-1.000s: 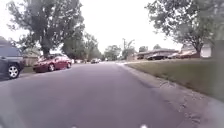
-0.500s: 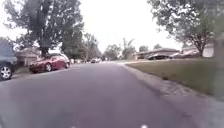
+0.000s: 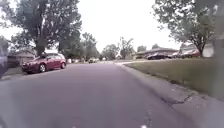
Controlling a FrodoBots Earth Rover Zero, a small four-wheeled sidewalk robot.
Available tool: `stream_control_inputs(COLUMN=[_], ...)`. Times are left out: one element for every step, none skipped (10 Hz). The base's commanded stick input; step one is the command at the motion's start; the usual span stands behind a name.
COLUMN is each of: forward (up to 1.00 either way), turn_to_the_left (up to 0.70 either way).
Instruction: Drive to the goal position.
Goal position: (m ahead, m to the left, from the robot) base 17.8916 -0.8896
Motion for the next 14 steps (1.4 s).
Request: stream_control_inputs(forward=[1.0,1.0,1.0,1.0,1.0,1.0,1.0,1.0,1.0,1.0,1.0,1.0,1.0,1.0], turn_to_the_left=[0.0,0.0,0.0,0.0,0.0,0.0,0.0,0.0,0.0,0.0,0.0,0.0,0.0,0.01])
